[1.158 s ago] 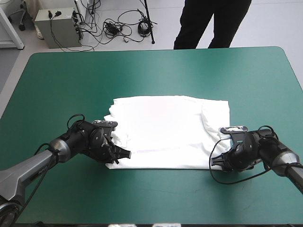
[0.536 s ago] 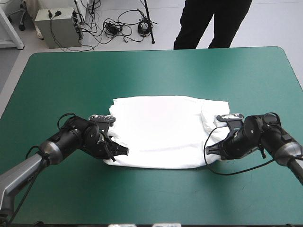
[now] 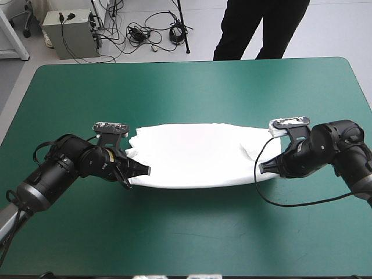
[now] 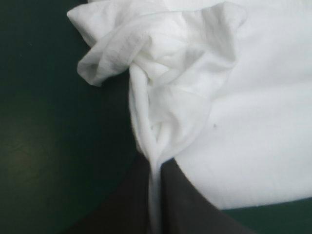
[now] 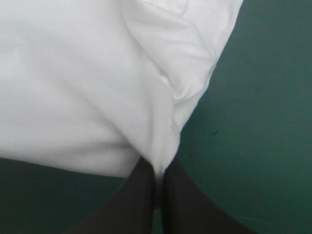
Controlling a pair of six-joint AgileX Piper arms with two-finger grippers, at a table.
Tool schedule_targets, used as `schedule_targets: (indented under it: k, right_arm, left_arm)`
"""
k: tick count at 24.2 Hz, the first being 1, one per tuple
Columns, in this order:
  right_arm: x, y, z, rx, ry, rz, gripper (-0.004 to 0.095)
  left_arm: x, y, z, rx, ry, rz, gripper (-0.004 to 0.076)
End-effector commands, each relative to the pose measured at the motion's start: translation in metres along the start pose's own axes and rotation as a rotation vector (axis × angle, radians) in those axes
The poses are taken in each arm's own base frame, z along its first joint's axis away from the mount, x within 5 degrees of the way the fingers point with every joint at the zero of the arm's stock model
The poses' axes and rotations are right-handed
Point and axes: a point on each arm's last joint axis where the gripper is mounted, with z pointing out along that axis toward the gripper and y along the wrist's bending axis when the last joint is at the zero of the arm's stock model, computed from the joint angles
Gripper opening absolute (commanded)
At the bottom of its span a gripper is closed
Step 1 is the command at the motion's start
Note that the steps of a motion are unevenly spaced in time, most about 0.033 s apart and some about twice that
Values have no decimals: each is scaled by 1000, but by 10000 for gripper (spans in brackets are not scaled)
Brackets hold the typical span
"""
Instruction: Fold the cloth
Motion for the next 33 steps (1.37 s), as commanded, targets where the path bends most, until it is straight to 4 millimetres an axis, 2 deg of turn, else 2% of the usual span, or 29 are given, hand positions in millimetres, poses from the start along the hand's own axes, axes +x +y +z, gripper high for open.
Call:
schedule_targets:
  k: [1, 5, 8, 12, 14, 22, 25, 28, 31, 33]
  right_arm:
    - [-13, -2, -23, 40, -175, -10, -17]
    - [-36, -8, -29, 102, -377, 6, -17]
    - [-56, -9, -16, 102, -469, 18, -17]
    - [-78, -9, 15, 89, -502, 20, -17]
    - [-89, -10, 36, 101, -504, -1, -17]
    - [-97, -13, 81, 108, -404, 3, -12]
    - [-98, -15, 90, 103, -378, 20, 34]
    - [-97, -15, 92, 106, -370, 19, 160]
    - [-97, -15, 92, 103, -364, 24, 332]
    - [-95, -15, 92, 107, -346, 25, 427]
  left_arm:
    - [-16, -2, -19, 26, -179, -17, -9]
    - [-38, -1, -24, 6, -363, -36, -9]
    - [-64, -4, -19, -22, -495, -6, -9]
    - [-96, -6, 5, -50, -536, -7, -9]
    - [-109, -3, 32, -55, -527, 0, -9]
    - [-113, -4, 83, -72, -434, 15, -8]
    - [-111, -4, 97, -70, -392, 12, 8]
    - [-110, -5, 103, -58, -367, 13, 130]
    - [-110, -6, 103, -55, -366, 10, 338]
    - [-109, -5, 100, -59, -363, 8, 435]
